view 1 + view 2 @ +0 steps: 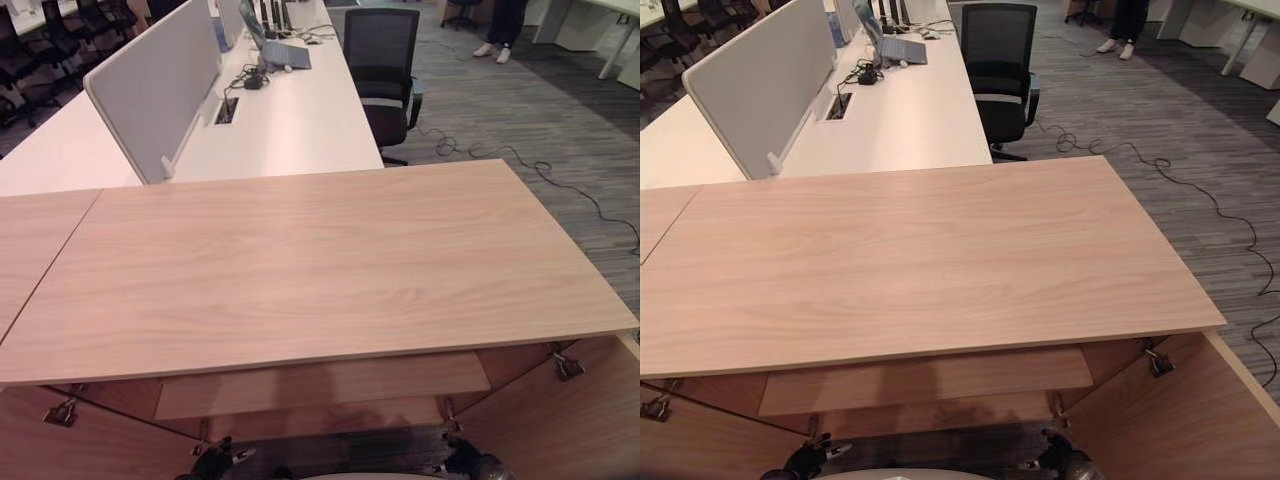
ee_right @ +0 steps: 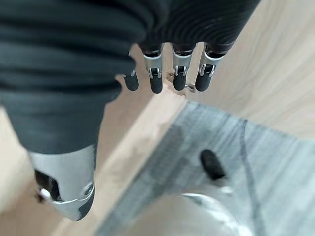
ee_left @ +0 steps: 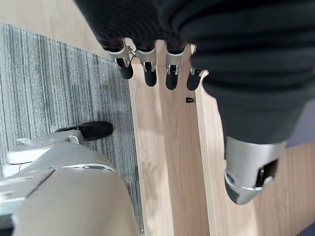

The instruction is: Put the empty folder in the office cabinet

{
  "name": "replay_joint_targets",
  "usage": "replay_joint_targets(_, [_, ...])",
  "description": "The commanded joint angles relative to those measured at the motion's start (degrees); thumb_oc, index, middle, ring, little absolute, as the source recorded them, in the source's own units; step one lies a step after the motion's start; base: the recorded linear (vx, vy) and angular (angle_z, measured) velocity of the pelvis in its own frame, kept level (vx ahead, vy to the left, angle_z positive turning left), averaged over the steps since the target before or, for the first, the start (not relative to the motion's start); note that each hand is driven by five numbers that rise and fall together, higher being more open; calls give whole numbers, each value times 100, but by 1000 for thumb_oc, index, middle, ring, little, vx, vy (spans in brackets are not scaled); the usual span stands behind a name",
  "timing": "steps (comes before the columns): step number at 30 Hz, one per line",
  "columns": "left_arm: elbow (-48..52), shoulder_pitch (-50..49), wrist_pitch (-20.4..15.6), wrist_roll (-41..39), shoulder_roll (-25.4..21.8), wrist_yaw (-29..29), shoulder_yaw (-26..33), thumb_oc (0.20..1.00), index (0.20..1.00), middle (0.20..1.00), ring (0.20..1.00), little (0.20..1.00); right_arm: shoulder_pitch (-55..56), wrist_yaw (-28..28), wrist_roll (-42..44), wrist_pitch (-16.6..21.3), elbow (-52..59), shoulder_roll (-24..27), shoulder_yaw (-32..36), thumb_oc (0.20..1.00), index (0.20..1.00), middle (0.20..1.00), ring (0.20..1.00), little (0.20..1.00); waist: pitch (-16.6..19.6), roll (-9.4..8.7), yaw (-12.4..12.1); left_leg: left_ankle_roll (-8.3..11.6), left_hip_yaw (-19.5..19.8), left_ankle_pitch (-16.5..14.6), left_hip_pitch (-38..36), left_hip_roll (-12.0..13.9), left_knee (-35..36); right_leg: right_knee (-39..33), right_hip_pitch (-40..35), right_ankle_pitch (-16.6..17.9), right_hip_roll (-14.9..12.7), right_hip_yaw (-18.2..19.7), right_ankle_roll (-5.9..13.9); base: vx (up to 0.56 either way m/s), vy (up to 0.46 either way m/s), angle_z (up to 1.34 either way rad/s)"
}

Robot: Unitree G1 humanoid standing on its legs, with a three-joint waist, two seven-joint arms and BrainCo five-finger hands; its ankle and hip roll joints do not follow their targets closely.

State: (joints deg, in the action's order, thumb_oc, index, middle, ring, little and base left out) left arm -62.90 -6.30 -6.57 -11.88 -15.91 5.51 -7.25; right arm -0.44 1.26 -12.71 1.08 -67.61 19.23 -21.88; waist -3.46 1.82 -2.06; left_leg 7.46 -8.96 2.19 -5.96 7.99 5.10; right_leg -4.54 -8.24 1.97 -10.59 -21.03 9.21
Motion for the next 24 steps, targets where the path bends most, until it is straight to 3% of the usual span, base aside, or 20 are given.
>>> replay_joint_targets(1, [-300, 389, -77, 206, -69, -54, -94, 1000, 1000, 1000, 1000, 1000, -290, 98, -74, -113, -319, -25, 4, 1000, 1000, 1000, 1000, 1000, 2, -107, -1, -94, 225, -32, 77, -154, -10, 556, 162, -201, -227, 97, 222, 0, 0, 0])
replay_joint_targets(13, [-304, 532, -22, 222, -205, -37, -128, 1000, 1000, 1000, 1000, 1000, -374, 90, 407, -178, -398, -79, 181, 1000, 1000, 1000, 1000, 1000, -58, -87, 25, -69, 296, 74, 172, -40, -13, 842, 322, -386, -95, 162, 126, -14, -26, 1])
replay_joint_targets(19, [-350, 543, -22, -70, -141, -50, 23, 1000, 1000, 1000, 1000, 1000, -533, 28, 334, -103, -100, -81, -184, 1000, 1000, 1000, 1000, 1000, -78, 1, -88, 141, 198, 278, 298, 155, -11, 83, 170, -251, 138, 62, 98, -48, -119, 0])
replay_joint_targets(24, [-441, 548, 21, -94, -180, 22, 38, 1000, 1000, 1000, 1000, 1000, -588, 14, 335, -68, 32, 58, -255, 1000, 1000, 1000, 1000, 1000, -241, 46, -78, 193, 222, 297, 246, 302, -151, 147, 62, -397, 220, 62, 25, 13, -95, 0])
